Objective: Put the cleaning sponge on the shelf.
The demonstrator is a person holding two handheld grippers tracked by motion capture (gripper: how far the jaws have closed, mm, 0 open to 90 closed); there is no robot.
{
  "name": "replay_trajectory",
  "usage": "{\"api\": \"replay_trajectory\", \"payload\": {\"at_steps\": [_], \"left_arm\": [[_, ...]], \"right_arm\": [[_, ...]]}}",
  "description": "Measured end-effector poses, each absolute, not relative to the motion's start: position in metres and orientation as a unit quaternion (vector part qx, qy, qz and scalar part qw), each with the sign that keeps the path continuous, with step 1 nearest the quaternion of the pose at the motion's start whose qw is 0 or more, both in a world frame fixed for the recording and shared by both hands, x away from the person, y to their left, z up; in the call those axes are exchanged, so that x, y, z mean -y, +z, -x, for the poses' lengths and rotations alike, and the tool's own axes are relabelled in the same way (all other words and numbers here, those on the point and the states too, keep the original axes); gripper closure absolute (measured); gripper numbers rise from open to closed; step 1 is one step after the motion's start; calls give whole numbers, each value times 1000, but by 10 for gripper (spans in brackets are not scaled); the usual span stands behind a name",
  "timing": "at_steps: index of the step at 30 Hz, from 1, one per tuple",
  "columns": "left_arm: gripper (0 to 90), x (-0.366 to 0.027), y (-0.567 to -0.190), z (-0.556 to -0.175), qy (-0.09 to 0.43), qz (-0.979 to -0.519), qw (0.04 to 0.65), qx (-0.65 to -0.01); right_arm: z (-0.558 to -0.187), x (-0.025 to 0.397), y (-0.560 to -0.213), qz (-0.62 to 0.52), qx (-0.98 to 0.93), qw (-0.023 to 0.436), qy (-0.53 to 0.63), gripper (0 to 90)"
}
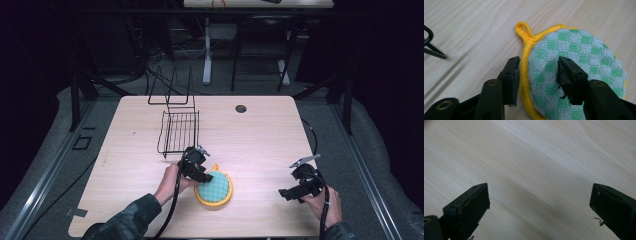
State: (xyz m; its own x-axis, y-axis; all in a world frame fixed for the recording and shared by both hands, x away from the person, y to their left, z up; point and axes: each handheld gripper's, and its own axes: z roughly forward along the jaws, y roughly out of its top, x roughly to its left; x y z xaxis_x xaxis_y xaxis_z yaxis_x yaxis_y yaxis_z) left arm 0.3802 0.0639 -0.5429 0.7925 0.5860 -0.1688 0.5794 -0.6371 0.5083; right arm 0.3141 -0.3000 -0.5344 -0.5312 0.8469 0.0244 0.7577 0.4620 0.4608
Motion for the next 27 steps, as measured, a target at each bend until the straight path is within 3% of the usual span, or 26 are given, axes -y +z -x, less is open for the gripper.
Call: {"api": "replay_trajectory", "payload": {"at_steps": [18,27], "left_arm": [[795,-63,-545,-371,33,-907,290,-303],[842,-62,-545,-368,49,-909,295,-290]], "right_arm": [[-312,299,-532,-471,-847,110,220,34],[-313,299,-532,-468,-849,110,219,35]]}}
